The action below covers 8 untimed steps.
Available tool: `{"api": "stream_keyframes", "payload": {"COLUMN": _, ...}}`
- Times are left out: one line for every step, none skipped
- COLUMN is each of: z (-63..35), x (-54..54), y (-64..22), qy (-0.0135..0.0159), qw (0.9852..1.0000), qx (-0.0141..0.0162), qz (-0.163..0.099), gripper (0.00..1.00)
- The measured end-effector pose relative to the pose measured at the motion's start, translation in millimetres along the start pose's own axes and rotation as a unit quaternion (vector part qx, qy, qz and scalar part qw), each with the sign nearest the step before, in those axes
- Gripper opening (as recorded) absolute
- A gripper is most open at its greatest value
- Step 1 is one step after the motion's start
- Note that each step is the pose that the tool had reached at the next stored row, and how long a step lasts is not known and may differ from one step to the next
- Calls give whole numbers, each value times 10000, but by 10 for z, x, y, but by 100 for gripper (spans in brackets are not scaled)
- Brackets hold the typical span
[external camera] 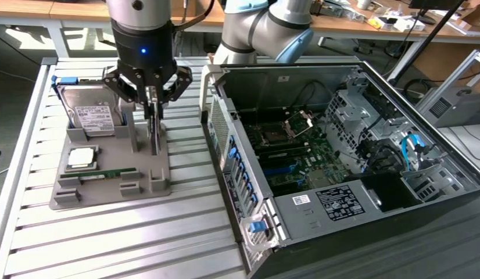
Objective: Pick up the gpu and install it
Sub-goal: 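Pick up the gpu and move the gpu toward the slot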
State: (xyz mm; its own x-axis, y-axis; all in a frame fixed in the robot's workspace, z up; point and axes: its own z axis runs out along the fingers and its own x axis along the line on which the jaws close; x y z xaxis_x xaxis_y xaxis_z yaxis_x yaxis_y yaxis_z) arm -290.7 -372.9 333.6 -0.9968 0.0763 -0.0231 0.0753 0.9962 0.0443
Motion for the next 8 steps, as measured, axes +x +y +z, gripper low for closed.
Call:
{"api": "stream_keyframes", "payload": {"z": -35, "x": -1, "y": 2, "qy": 0, "qw": 10000, "qx": 0, "qz": 0, "gripper": 27}}
{"api": "stream_keyframes", "payload": {"z": -56, "x": -1, "y": 3, "qy": 0, "qw": 10000, "qx": 0, "qz": 0, "gripper": 27}}
{"api": "stream_keyframes", "payload": {"z": -75, "x": -2, "y": 3, "qy": 0, "qw": 10000, "qx": 0, "qz": 0, "gripper": 27}}
{"api": "stream_keyframes", "payload": {"z": -93, "x": -2, "y": 4, "qy": 0, "qw": 10000, "qx": 0, "qz": 0, "gripper": 27}}
{"api": "stream_keyframes", "payload": {"z": -107, "x": -2, "y": 5, "qy": 0, "qw": 10000, "qx": 0, "qz": 0, "gripper": 27}}
{"api": "stream_keyframes", "payload": {"z": -122, "x": -3, "y": 6, "qy": 0, "qw": 10000, "qx": 0, "qz": 0, "gripper": 27}}
{"api": "stream_keyframes", "payload": {"z": -134, "x": -3, "y": 6, "qy": 0, "qw": 10000, "qx": 0, "qz": 0, "gripper": 27}}
{"api": "stream_keyframes", "payload": {"z": -146, "x": -3, "y": 7, "qy": 0, "qw": 10000, "qx": 0, "qz": 0, "gripper": 27}}
